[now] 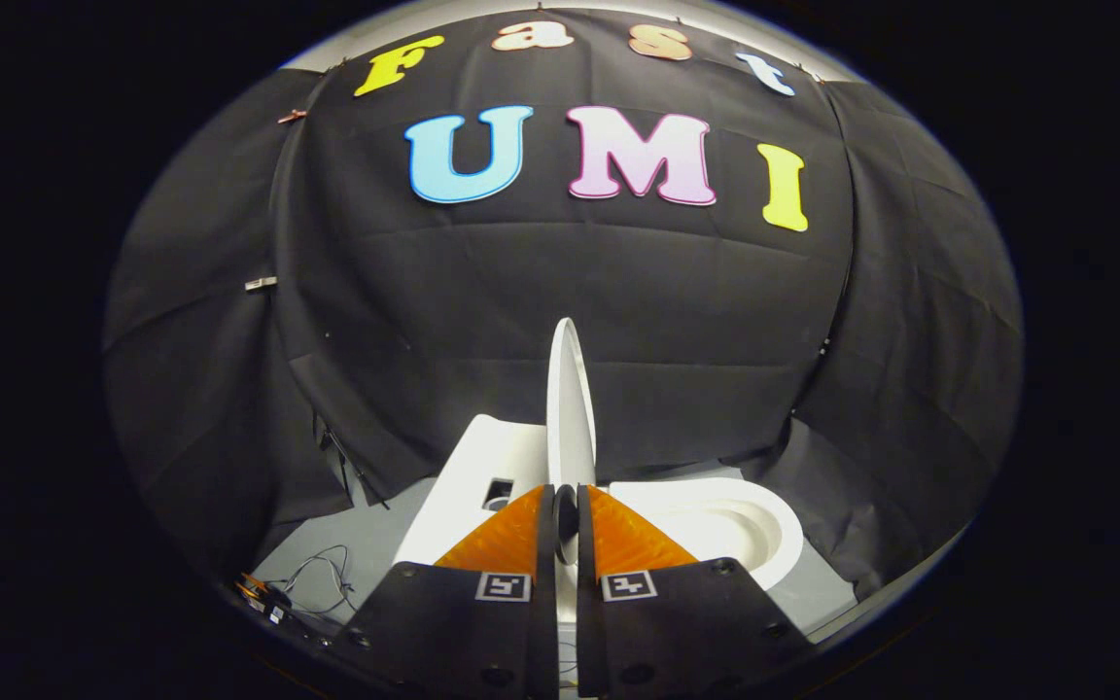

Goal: Open the toilet lid.

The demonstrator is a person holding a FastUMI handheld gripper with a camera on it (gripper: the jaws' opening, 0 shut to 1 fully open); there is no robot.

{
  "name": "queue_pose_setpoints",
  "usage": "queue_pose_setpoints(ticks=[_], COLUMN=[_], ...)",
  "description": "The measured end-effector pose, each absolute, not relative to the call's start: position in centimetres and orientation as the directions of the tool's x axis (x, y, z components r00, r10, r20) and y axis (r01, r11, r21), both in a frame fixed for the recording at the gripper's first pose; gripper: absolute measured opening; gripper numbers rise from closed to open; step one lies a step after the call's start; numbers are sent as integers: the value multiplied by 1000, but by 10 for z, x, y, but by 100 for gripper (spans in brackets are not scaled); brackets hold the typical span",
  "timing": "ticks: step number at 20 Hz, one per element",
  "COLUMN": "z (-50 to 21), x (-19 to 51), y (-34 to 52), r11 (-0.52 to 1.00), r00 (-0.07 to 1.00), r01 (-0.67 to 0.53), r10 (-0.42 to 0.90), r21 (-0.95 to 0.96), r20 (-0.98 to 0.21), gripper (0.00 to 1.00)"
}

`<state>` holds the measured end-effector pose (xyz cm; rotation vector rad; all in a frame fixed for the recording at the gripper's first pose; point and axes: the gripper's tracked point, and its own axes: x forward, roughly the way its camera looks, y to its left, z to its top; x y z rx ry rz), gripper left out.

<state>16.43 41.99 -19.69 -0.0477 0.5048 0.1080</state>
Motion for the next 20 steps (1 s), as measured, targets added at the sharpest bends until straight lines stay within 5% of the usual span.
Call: queue_pose_setpoints(ticks=[14,15,18,20], z=[-185,-183,-182,-180], x=[147,145,139,136], y=[448,449,452,452], r11=[985,983,980,979], r00=[915,919,918,919], r01=[-120,-129,-156,-164], r10=[61,70,97,107], r21=[-124,-129,-125,-122], r20=[-400,-387,-385,-380], gripper=[17,21,56,67])
